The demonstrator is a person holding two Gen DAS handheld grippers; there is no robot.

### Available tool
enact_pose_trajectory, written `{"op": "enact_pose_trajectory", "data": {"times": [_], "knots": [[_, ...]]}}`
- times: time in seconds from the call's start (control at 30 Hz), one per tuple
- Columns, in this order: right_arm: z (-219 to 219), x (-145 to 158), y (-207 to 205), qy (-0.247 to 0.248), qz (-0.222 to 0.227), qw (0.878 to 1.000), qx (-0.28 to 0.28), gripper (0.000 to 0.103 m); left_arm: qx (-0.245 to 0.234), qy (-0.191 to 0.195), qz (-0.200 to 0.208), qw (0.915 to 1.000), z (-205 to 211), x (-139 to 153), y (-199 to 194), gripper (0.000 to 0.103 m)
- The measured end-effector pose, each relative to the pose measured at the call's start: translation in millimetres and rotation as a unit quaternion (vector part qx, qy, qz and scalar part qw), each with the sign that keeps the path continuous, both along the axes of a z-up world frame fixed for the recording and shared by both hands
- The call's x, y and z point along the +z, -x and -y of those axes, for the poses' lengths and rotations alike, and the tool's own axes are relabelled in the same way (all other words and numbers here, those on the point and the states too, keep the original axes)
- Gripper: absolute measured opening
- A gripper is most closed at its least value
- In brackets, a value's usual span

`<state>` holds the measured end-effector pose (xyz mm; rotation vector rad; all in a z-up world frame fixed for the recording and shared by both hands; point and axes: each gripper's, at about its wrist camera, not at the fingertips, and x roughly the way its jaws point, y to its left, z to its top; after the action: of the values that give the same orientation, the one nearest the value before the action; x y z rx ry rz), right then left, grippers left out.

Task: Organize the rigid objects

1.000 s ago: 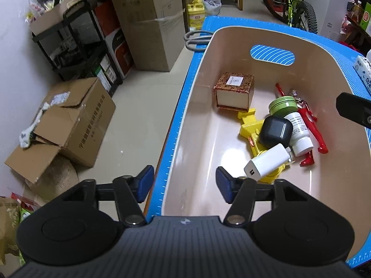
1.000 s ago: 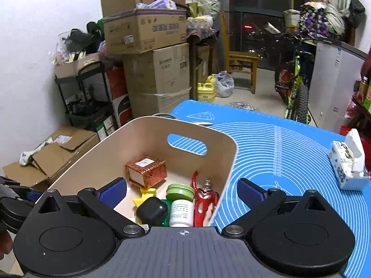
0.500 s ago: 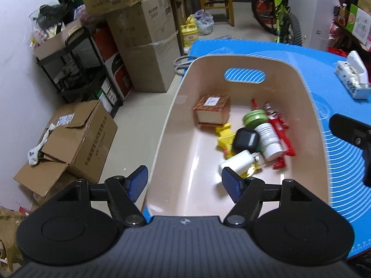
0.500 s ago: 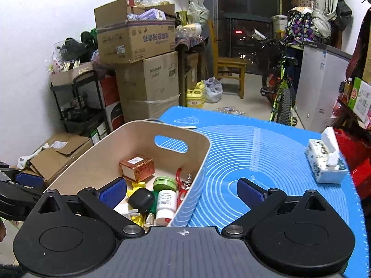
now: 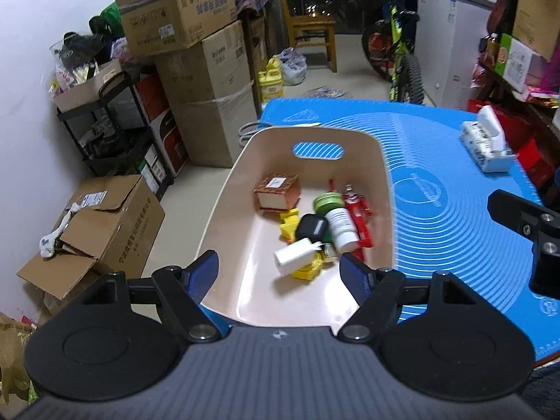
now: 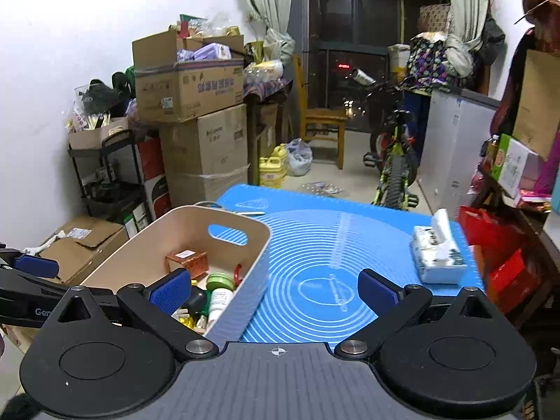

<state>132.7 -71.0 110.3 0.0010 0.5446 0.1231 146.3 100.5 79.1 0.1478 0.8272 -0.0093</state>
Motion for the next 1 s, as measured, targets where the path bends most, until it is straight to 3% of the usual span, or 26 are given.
{"op": "enact_pose_trajectory", "data": {"times": [0.37,1.0], "knots": [[43,21,67,0.001,0.01,1.0,-0.024,0.101,-0.02,0.0,0.028,0.9994,26,24,49,0.084],[86,5,168,0.007,0.014,0.999,-0.051,0.101,-0.049,0.001,0.065,0.9967,60,22,122,0.086]]}}
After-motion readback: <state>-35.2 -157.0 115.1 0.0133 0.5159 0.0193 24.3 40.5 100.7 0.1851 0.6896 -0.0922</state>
